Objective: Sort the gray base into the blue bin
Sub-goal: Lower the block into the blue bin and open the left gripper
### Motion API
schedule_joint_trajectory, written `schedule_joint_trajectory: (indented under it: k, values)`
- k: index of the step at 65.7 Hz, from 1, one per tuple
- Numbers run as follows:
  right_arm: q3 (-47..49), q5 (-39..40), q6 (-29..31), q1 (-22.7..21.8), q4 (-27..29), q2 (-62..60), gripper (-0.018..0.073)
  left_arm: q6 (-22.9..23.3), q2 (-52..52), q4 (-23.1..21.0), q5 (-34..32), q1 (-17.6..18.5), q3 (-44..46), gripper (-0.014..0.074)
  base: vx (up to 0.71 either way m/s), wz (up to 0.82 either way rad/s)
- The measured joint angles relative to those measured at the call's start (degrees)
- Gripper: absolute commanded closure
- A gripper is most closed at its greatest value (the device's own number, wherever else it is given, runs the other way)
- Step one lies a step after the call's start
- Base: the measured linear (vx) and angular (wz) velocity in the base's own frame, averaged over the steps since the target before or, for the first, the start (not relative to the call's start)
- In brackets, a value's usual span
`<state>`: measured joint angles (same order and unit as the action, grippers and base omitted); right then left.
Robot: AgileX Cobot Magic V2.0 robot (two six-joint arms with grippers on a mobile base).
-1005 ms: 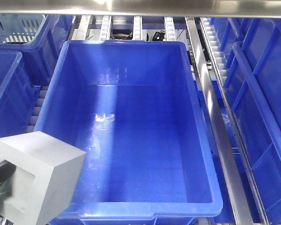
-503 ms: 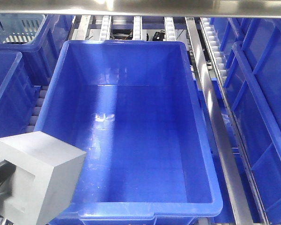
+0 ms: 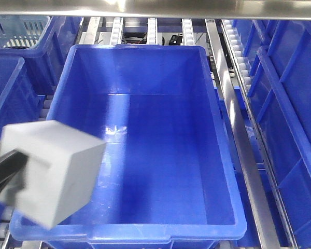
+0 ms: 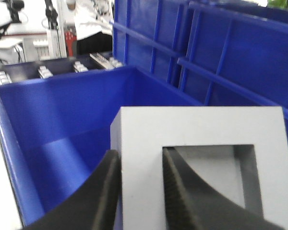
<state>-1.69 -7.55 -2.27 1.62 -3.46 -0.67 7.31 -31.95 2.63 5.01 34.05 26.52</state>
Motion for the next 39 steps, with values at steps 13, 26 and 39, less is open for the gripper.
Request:
schedule_joint_trajectory:
  k: [13,26,39]
  values:
    - [0.0,0.0,0.0,0.0,0.0,0.0,0.0568,0.0,-12.42,0.0,-2.87,0.0,5.51,0.0584,0.0,0.0]
    - [0.0,0.0,0.0,0.0,0.0,0.0,0.0568,0.0,-26.02,0.0,-3.37,0.0,12.25,0.0577,0.0,0.0]
    - [0.0,0.0,0.0,0.0,0.0,0.0,0.0568,0.0,-39.51,0.0,-3.37,0.0,18.95,0.0573,0.0,0.0]
